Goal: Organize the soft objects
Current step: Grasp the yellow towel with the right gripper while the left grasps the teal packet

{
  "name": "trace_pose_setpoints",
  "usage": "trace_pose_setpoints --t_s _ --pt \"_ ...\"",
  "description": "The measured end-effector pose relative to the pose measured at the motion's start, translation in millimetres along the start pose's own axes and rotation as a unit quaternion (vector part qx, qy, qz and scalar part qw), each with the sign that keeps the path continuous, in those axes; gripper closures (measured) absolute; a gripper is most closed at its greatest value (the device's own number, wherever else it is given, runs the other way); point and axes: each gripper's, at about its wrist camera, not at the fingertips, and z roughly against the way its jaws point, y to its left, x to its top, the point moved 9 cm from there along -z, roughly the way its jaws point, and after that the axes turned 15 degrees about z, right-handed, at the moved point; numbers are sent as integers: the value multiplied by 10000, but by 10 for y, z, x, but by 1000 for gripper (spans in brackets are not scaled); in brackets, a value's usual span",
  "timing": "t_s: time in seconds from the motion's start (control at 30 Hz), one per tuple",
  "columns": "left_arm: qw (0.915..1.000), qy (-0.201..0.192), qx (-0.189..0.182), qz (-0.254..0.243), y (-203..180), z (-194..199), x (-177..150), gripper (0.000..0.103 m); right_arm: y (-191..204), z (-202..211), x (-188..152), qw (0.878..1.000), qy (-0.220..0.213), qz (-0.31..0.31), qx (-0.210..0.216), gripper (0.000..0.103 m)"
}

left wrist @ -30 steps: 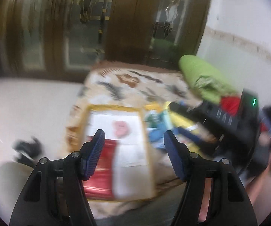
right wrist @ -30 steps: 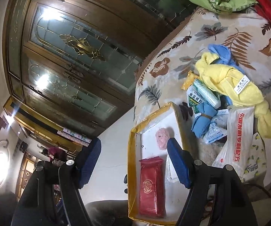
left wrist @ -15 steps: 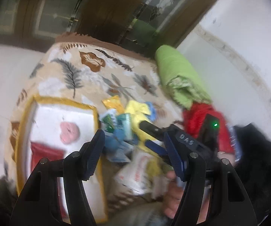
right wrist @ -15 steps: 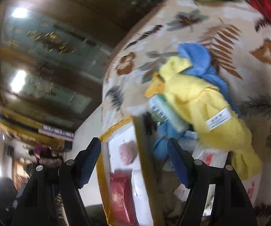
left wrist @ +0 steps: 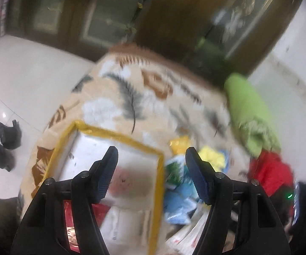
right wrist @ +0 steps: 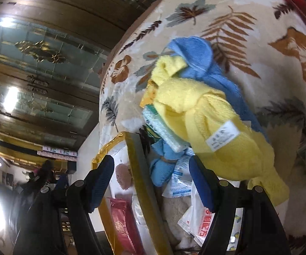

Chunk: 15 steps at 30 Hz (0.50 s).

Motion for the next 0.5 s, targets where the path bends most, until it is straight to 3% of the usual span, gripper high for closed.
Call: trace_pose_setpoints --t_s 0.03,0.13,0.2,0.23,0.37,0.47,0.5 --pt "9994 210 75 -266 -13 -94 -50 37 23 -14 6 10000 25 73 -26 30" --pt "9958 341 -8 -850 -155 -197 -231 37 -78 69 79 9989 -192 72 -411 30" --pt "9895 495 -159 -1351 -338 -256 -400 37 -239 177 157 9972 -468 -191 -559 30" --pt "9851 528 -64 -1636 -420 -301 -482 37 -335 211 204 9958 -542 -334 -661 30" --pt "9706 529 485 -2297 -597 -511 -687 36 -543 128 354 9948 -428 -373 -845 30" --pt "9649 456 536 -2530 -677 -592 -783 37 -642 -42 425 9940 -167 -206 -1059 31" --pt "9638 441 497 -2581 -700 -608 -816 36 -667 -101 423 9935 -64 -133 -1130 36"
